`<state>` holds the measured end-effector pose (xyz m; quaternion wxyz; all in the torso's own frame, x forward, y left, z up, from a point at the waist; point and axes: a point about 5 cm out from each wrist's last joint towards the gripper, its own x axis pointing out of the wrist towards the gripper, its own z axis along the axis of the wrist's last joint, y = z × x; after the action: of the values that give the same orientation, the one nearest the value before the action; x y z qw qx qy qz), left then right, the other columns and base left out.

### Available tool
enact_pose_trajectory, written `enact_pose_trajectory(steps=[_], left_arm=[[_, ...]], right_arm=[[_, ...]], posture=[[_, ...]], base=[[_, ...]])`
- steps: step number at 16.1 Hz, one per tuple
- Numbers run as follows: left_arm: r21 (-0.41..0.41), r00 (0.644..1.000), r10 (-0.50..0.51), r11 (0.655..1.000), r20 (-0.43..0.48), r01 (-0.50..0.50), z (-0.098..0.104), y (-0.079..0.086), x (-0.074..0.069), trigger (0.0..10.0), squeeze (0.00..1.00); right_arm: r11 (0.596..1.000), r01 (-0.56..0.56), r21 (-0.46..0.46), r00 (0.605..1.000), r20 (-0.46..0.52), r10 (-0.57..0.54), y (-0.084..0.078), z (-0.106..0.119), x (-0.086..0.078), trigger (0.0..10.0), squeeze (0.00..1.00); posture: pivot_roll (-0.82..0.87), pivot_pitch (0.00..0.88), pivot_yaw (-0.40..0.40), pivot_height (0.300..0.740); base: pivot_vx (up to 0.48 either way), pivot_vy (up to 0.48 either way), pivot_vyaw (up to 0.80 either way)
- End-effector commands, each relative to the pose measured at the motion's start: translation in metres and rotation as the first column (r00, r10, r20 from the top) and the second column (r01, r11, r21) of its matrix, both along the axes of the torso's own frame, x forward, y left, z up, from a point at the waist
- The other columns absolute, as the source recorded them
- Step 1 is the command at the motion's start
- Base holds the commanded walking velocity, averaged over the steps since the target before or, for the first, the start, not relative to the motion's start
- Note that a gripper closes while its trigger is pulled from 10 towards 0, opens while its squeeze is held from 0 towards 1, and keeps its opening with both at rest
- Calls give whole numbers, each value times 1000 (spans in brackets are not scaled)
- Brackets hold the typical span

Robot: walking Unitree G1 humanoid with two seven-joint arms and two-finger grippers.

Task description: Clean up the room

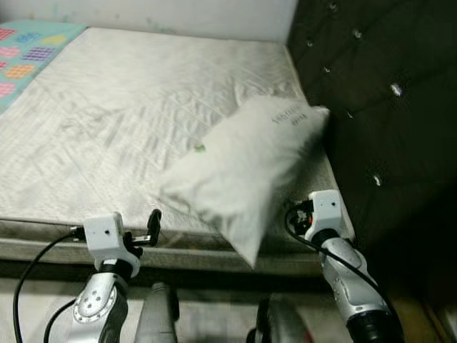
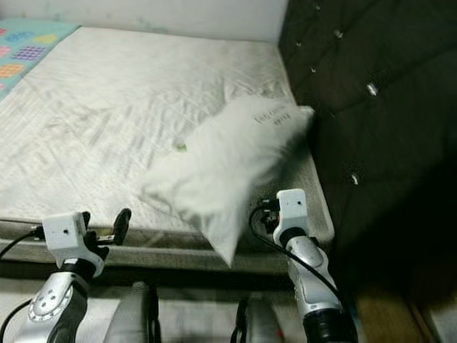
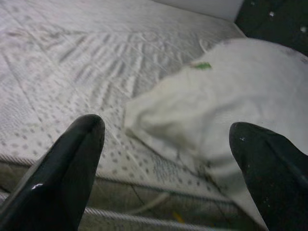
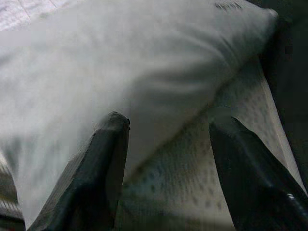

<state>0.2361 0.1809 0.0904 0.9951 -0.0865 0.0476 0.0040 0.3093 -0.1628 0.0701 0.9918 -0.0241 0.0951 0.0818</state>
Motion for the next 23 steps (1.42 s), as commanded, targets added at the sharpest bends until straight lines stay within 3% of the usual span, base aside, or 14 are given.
enact_pose_trajectory(steps=[1,7,23], left_arm=[[3,1000,-1,1000,14,0,4,-2,1,10000,0],[-13,999,-3,1000,45,3,8,0,-3,10000,0],[-28,999,-11,1000,45,12,8,0,2,10000,0]], right_arm=[[1000,-5,-12,1000,8,5,-1,2,0,10000,0],[999,-32,-26,999,2,32,2,1,2,10000,0],[999,-34,-32,999,15,34,3,1,7,10000,0]], posture=[[70,156,-56,598],[77,163,-65,598],[80,157,-58,598]], base=[[0,0,0],[0,0,0],[314,0,0]])
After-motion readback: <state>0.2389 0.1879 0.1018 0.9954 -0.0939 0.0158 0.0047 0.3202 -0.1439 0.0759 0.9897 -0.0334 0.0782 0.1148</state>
